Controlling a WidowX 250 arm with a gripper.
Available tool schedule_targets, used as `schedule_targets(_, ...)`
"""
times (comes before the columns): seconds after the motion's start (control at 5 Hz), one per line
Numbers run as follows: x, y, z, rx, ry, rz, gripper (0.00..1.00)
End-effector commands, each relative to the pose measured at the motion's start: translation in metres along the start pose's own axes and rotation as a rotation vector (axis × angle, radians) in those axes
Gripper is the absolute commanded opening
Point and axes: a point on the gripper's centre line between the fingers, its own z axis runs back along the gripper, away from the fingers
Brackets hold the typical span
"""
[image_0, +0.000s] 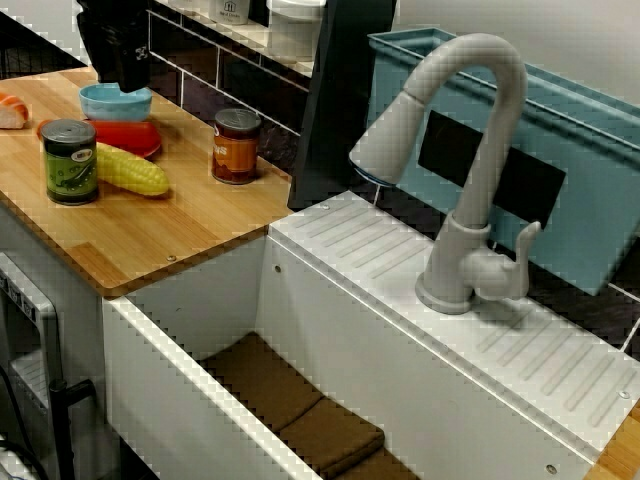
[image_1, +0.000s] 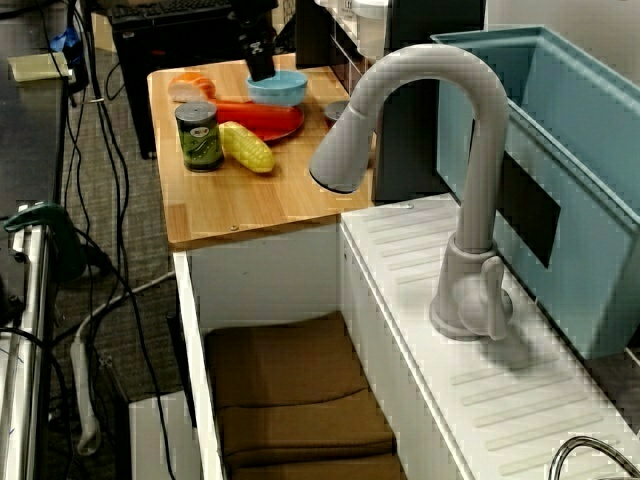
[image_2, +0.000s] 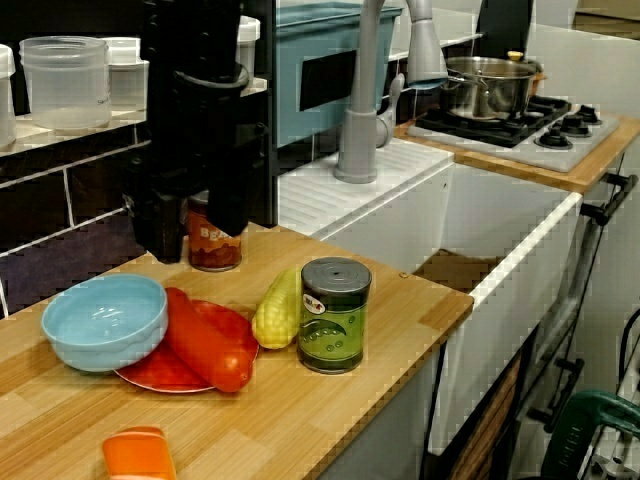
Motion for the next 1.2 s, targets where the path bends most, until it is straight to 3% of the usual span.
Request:
schedule_targets(0.0, -0.012, 0.008, 0.036, 0.065, -0.049, -0.079, 1.00)
schedule_targets(0.4, -0.026, 0.009, 0.031, 0.083, -0.044, -0.113, 1.00)
schedule_targets(1.0, -0.047, 0.016, 0.028, 0.087, 0.005, -0.158, 1.00)
